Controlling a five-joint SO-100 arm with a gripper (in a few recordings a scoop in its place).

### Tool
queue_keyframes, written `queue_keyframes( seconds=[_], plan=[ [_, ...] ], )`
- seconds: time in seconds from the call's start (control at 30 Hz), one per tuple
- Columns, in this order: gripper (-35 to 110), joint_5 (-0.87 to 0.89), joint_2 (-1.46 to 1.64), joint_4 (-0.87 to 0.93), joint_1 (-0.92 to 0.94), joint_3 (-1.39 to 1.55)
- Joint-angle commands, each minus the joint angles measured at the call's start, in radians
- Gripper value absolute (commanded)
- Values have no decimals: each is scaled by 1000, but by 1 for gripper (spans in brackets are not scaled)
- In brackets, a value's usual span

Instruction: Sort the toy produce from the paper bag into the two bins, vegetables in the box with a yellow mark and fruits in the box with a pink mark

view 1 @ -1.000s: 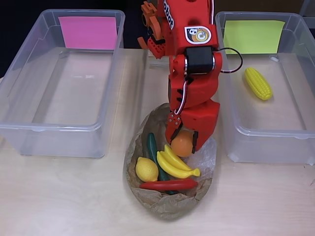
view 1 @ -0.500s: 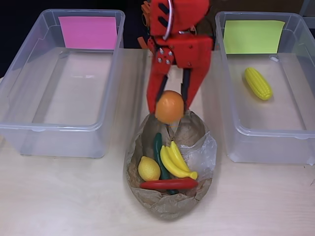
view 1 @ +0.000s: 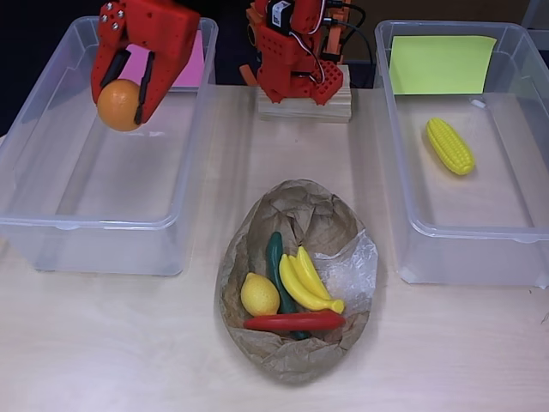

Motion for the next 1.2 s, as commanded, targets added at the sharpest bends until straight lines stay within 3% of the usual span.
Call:
queue_keyframes(
  seconds=[0.0,0.23,0.57,1.17],
  plan=[
    [11,43,-107,-78,166,40],
    [14,138,-393,-278,371,115],
    [29,175,-466,-374,482,258],
    [36,-14,-103,-110,370,183]
  ],
)
